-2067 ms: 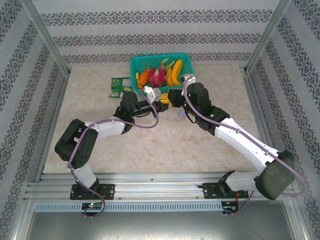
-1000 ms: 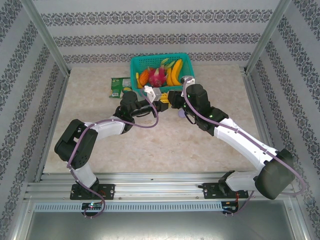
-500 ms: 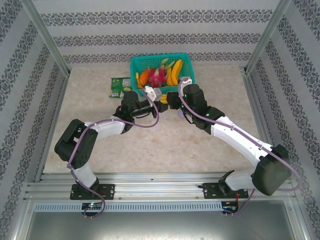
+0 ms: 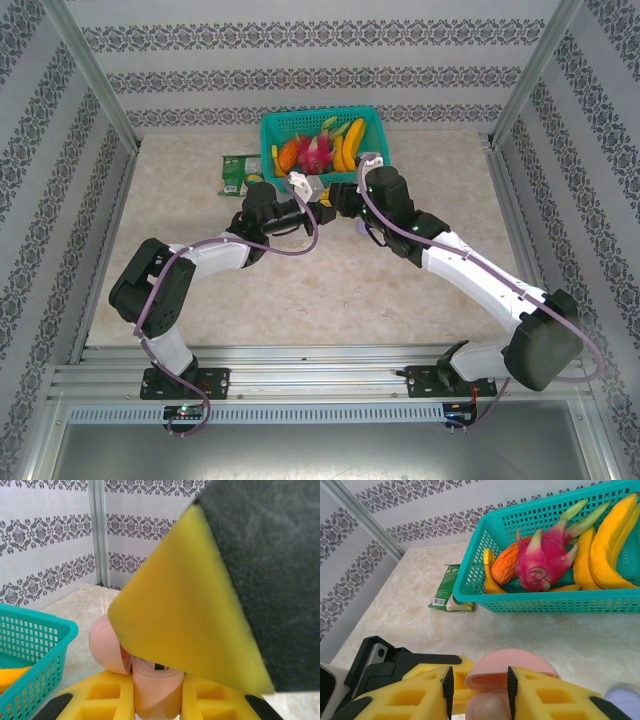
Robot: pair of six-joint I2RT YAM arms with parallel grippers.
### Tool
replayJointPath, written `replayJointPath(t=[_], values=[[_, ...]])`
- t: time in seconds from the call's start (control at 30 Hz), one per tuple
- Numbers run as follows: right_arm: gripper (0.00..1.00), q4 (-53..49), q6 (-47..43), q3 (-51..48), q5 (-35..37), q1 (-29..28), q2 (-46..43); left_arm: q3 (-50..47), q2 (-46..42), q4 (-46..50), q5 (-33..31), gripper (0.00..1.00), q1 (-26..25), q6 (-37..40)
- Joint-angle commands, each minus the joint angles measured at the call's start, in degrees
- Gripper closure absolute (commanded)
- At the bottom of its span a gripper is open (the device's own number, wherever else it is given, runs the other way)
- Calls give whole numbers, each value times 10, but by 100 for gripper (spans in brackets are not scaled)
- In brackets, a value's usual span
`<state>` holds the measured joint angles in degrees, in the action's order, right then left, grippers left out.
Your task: Insert the wireless bluetooth earbuds into the charging case
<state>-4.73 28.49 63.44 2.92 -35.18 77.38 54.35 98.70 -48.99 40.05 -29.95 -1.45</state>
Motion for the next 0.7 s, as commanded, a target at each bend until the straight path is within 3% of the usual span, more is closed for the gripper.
replayJointPath(t=[0.0, 0.27, 0.4, 0.67], values=[[61, -20, 13, 19, -8, 13, 5, 6, -27, -62, 19, 100, -7, 11], [55, -18, 39, 47, -48, 22, -41, -6, -23, -64, 12, 100, -7, 14], [54, -32, 70, 59, -86, 59, -46, -11, -22, -65, 14, 100, -7, 11], [59, -148, 89, 143, -186, 145, 49, -28, -32, -46, 24, 100, -7, 12]])
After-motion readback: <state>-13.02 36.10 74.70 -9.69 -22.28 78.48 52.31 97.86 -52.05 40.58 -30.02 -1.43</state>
